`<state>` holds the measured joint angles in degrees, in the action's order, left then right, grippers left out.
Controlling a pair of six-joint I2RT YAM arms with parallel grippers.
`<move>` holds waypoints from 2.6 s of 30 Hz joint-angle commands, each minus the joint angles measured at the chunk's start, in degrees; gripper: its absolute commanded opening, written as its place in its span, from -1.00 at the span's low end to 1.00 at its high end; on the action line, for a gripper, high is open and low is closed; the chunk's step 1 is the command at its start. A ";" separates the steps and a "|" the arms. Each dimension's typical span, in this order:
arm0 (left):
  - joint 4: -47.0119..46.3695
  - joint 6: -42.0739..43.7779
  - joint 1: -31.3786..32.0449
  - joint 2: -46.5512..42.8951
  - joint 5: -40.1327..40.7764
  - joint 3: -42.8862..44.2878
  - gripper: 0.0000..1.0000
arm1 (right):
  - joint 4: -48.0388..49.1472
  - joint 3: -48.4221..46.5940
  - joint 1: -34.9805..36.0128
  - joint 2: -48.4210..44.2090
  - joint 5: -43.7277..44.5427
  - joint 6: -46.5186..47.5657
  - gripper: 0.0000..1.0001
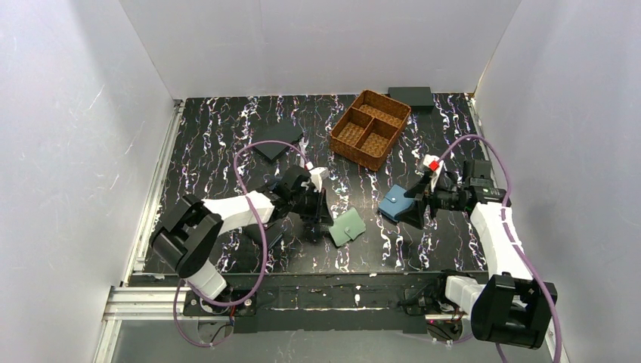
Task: Take the credit cards out of the card holder
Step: Pick up the card holder from the center of the board.
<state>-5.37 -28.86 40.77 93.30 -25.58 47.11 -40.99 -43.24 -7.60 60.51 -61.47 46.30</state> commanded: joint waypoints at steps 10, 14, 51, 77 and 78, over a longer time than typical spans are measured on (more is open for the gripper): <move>-11.55 1.74 7.84 -12.71 9.13 -5.64 -1.00 | 9.70 0.60 14.28 5.84 2.17 -8.30 1.00; -12.09 4.52 9.84 -13.51 9.73 -5.97 -1.00 | 10.93 1.17 15.44 5.30 4.22 -8.32 1.00; -17.73 5.44 14.69 -17.28 6.34 -6.06 -1.00 | 4.65 1.49 21.75 6.73 0.31 3.71 -0.57; -18.91 2.50 6.03 -20.22 -14.74 -6.55 0.97 | -40.74 -23.84 27.99 23.47 6.34 30.81 -0.97; -19.24 2.55 6.23 -20.38 -14.38 -6.63 0.97 | -40.72 -24.09 28.50 23.66 6.43 30.51 -0.97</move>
<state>-23.20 -28.10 46.09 74.54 -38.20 39.16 -71.16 -63.64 19.44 82.41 -54.41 73.80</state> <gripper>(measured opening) 0.982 0.219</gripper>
